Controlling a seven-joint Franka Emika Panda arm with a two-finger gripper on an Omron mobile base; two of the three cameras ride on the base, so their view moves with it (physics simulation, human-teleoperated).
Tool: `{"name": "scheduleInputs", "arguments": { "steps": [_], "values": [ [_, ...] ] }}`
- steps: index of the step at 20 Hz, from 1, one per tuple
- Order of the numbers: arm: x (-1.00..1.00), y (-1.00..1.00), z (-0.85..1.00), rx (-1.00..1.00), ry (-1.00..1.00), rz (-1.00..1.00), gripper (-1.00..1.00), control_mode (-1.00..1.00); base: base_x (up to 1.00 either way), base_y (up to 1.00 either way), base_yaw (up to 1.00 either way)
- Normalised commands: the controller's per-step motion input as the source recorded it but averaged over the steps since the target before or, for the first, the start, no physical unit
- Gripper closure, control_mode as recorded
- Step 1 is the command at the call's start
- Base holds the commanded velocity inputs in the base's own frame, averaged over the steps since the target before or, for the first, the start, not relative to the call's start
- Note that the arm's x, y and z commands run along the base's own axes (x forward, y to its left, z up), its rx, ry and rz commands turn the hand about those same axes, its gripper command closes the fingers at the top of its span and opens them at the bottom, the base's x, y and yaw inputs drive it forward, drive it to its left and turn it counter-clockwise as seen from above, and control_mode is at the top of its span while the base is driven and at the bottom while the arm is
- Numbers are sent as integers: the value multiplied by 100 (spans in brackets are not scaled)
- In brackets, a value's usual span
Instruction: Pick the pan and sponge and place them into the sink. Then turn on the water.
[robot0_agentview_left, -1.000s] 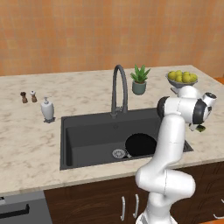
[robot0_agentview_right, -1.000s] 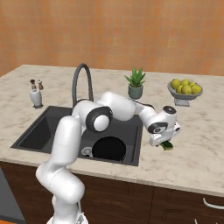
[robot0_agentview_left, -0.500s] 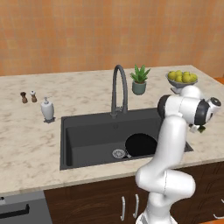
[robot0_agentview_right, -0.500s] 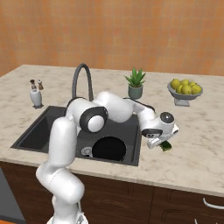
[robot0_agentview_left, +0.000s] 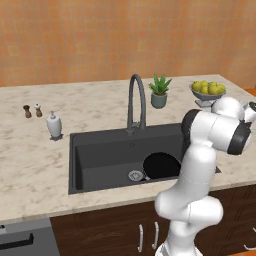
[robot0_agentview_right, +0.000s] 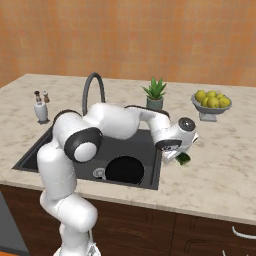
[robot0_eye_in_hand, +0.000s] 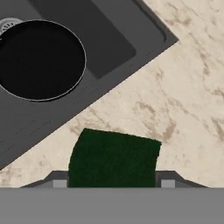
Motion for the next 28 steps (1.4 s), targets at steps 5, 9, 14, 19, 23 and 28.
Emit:
{"name": "scheduleInputs", "arguments": {
  "steps": [5,9,14,19,23,28],
  "values": [
    [-27,77,100,0,22,5,100,-100,0,0,0],
    [-51,81,84,0,7,1,100,-100,0,0,0],
    [-77,100,7,0,-26,0,100,-100,0,0,0],
    [-36,100,-3,0,-18,1,100,-100,0,0,0],
    [6,83,-28,0,-1,2,100,-100,0,0,0],
    [12,21,-66,0,-2,0,100,-100,0,0,0]
  ]
}}
